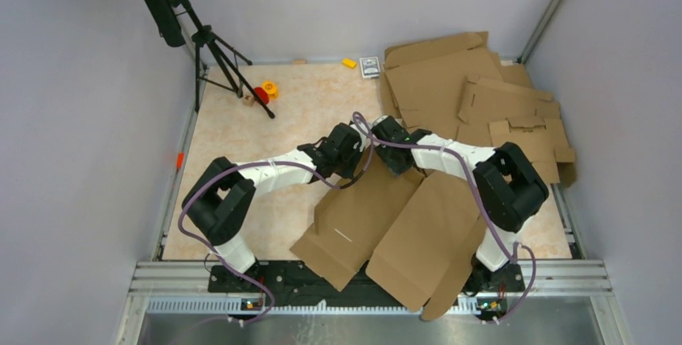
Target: Fold the paper box
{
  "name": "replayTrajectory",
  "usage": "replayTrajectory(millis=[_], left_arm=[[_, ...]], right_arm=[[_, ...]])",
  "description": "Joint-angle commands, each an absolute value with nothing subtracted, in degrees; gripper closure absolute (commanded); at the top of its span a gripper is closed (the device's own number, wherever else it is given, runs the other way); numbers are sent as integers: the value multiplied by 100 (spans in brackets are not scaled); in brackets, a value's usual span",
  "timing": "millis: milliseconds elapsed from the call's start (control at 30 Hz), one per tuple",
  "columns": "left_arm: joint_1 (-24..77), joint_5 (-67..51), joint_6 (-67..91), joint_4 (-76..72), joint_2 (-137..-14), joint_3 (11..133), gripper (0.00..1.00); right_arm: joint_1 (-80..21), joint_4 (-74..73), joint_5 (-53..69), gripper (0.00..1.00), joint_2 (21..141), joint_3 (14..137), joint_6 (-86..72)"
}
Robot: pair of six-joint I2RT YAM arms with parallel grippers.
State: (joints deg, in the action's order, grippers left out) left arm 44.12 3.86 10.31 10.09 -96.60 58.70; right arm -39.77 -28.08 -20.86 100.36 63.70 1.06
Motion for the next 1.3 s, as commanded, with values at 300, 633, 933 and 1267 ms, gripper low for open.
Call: replayTrajectory(millis=[300,633,933,1267], left_arm=[[4430,290,967,633,-9391,5898,95],[4430,274,967,633,-9429,5905,95],[4430,359,984,650,-9420,5906,95],[4430,378,992,671,-9387,5898,95]], right_arm=[[-4236,-3358,-2311,45,9898,6245,140],[-4239,-3231,-2270,71,10161,6297,44],[-4184,-3407,-2037,39,9688,6271,-213],[-3851,-3702,-1625,51,9676,6056,-395]])
